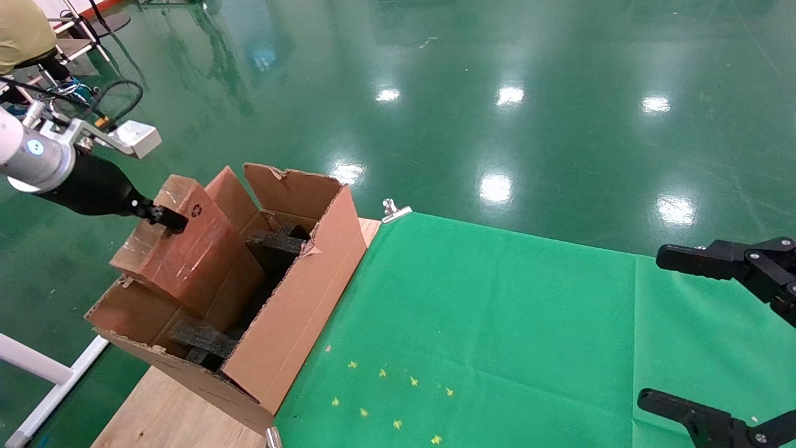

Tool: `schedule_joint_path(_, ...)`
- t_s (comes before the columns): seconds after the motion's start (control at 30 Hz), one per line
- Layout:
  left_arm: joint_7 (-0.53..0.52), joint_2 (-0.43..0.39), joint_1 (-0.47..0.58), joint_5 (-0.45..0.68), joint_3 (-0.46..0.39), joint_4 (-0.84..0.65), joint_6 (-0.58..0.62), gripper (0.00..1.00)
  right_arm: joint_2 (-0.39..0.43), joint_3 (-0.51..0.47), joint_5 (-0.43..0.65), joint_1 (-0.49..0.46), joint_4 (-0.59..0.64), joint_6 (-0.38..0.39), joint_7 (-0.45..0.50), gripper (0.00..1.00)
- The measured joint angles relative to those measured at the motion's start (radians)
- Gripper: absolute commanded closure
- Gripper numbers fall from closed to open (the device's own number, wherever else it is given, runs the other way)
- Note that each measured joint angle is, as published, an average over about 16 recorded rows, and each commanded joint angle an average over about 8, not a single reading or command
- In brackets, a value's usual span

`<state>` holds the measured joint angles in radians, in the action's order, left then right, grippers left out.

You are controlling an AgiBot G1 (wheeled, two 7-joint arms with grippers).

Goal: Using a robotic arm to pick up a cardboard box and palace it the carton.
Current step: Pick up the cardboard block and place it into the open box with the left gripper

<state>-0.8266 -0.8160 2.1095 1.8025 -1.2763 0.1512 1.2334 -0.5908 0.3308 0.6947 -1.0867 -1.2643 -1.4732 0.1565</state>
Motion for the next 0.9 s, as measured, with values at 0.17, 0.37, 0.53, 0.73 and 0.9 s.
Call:
schedule_joint_path(0.17,0.019,-0.019,-0.038,-0.004,0.002,-0.053,-0.068,1.00,0.000,0.000,0.000,0.000,0.000,0.000,0.000,0.00)
schedule_joint_path(0.37,0.026,-0.037,-0.086,-0.010,0.007,-0.092,-0.154,1.00,0.000,0.000,0.000,0.000,0.000,0.000,0.000,0.00)
schedule_joint_path(0.53,0.030,-0.050,-0.122,-0.016,0.012,-0.111,-0.203,1.00,0.000,0.000,0.000,0.000,0.000,0.000,0.000,0.00)
schedule_joint_path(0.73,0.035,-0.065,-0.152,-0.020,0.015,-0.125,-0.221,1.00,0.000,0.000,0.000,0.000,0.000,0.000,0.000,0.00)
schedule_joint_path(0.9,0.037,-0.078,-0.174,-0.020,0.014,-0.133,-0.229,1.00,0.000,0.000,0.000,0.000,0.000,0.000,0.000,0.00)
